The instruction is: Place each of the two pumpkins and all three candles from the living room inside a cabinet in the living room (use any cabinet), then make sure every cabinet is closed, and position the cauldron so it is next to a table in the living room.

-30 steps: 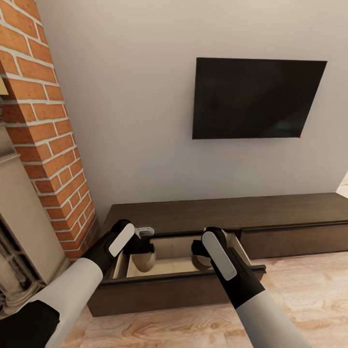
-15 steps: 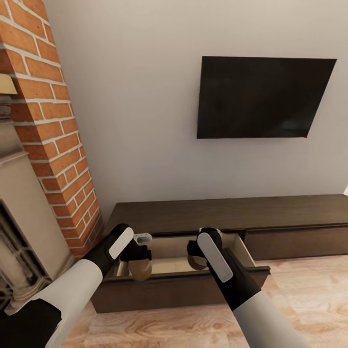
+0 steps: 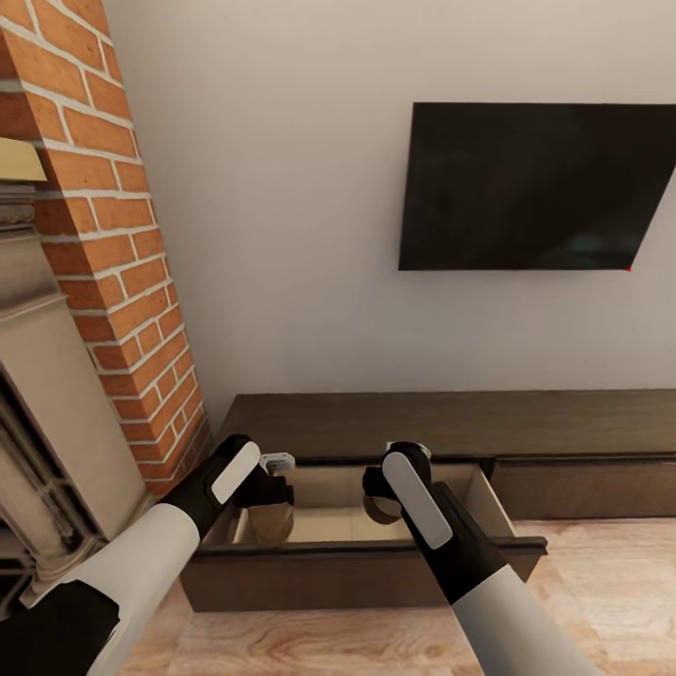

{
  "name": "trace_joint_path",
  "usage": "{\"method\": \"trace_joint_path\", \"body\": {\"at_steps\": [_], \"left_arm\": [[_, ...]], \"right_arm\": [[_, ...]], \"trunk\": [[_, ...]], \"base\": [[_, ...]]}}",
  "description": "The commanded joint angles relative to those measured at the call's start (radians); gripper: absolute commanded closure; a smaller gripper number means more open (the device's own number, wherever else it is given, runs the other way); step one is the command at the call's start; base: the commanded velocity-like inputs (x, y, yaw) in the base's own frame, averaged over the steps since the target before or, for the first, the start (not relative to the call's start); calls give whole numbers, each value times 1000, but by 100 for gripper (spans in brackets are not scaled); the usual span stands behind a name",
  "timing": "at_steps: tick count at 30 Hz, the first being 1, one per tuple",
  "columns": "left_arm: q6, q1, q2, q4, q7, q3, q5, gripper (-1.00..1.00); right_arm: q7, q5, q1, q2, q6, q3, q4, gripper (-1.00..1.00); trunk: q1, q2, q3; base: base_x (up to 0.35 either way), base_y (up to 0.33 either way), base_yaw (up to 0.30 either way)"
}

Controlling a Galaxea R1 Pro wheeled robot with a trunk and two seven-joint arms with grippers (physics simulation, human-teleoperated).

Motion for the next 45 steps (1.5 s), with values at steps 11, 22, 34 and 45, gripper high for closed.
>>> {"method": "trace_joint_path", "body": {"at_steps": [11,22,34,45], "left_arm": [[0,-1,0,-5,9,-6,8,100],[1,-1,0,-3,8,0,8,100],[1,-1,1,-7,6,-2,8,100],[0,-1,1,-9,7,-6,7,100]], "right_arm": [[37,-8,-1,0,6,1,1,100],[45,-9,-1,0,6,2,1,100],[46,-9,-1,0,6,3,1,100],[47,-9,-1,0,7,3,1,100]], "trunk": [[0,0,3],[0,0,4],[0,0,4],[8,-14,-3]], "base": [[86,-25,-90],[102,-6,-8],[115,-5,0],[16,0,0]]}}
